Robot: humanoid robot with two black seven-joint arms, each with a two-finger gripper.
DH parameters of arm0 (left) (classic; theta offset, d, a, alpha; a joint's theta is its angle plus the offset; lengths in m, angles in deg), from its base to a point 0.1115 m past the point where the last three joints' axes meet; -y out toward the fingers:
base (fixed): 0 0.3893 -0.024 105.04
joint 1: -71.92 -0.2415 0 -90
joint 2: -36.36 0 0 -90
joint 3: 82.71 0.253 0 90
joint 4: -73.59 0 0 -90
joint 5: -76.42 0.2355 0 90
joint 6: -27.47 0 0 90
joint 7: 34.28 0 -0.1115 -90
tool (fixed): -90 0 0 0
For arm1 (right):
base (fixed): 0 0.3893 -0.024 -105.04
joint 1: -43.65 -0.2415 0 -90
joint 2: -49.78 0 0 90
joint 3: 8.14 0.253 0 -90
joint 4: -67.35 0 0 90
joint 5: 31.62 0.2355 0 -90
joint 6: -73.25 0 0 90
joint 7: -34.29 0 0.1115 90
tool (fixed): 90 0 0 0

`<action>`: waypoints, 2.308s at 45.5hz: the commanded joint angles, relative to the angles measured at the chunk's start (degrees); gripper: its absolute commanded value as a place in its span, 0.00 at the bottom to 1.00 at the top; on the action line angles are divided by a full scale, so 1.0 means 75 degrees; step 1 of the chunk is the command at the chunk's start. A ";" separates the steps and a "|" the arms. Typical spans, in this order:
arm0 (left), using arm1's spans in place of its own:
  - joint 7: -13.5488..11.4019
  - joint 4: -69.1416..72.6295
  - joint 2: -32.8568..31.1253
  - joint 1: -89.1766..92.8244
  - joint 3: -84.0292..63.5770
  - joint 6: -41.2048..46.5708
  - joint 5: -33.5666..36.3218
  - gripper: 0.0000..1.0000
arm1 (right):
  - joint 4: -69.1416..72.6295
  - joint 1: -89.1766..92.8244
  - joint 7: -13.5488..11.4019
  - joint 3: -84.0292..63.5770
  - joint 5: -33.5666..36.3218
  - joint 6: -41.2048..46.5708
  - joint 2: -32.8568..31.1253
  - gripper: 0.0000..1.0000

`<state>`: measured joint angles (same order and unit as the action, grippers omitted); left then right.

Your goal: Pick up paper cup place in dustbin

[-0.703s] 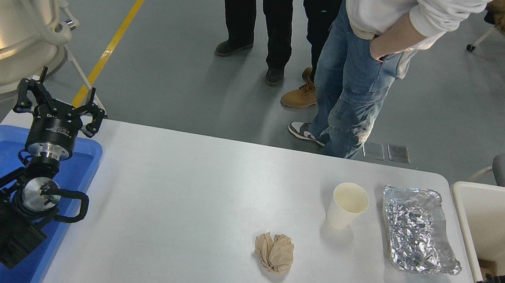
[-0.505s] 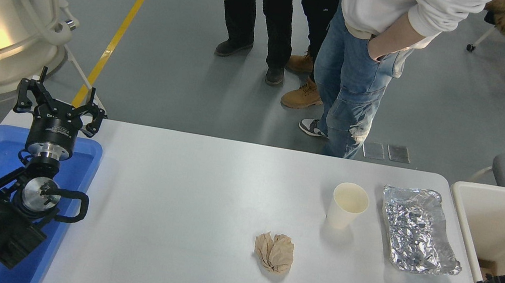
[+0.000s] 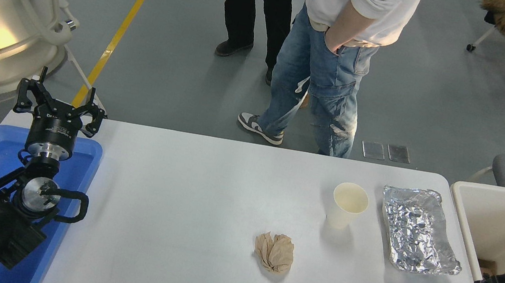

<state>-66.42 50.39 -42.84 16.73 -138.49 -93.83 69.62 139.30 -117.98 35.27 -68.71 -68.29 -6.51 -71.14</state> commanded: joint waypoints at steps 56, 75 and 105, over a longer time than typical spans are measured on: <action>0.0009 -0.0001 0.0001 0.0000 0.0031 0.0001 -0.0008 0.99 | 0.2382 -0.8612 0.0011 -0.1287 0.0541 0.4635 -0.1069 1.00; -0.0003 0.0011 0.0001 0.0012 0.0031 0.0001 -0.0008 0.99 | 0.2465 -0.9316 -0.0024 -0.1181 0.0552 0.4635 -0.0741 1.00; -0.0003 -0.0001 0.0013 0.0012 0.0031 0.0001 -0.0008 0.99 | -0.1543 -0.4407 -0.0329 0.0084 0.0482 0.3217 0.0326 1.00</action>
<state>-66.45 50.41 -42.80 16.78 -138.26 -93.81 69.56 137.39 -164.25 34.15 -69.97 -64.51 24.35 -70.32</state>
